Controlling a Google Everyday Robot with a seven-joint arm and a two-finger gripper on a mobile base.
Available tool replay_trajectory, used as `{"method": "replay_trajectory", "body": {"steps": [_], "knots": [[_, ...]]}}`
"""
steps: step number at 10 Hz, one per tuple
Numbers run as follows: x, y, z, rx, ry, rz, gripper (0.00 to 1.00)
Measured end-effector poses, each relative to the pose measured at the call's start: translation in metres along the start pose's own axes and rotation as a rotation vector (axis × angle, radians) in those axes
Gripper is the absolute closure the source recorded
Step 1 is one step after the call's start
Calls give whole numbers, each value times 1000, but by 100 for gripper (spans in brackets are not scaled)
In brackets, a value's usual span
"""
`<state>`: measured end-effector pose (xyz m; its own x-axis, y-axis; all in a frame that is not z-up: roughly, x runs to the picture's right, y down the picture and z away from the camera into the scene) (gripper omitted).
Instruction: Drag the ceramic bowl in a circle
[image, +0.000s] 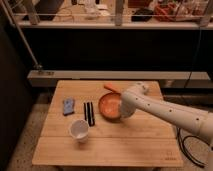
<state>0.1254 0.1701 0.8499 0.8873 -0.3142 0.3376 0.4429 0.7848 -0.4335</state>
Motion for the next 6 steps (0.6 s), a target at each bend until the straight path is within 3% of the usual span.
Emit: {"method": "replay_trajectory", "body": {"steps": [6], "knots": [[10,6,-4,10,1,22,93]]}}
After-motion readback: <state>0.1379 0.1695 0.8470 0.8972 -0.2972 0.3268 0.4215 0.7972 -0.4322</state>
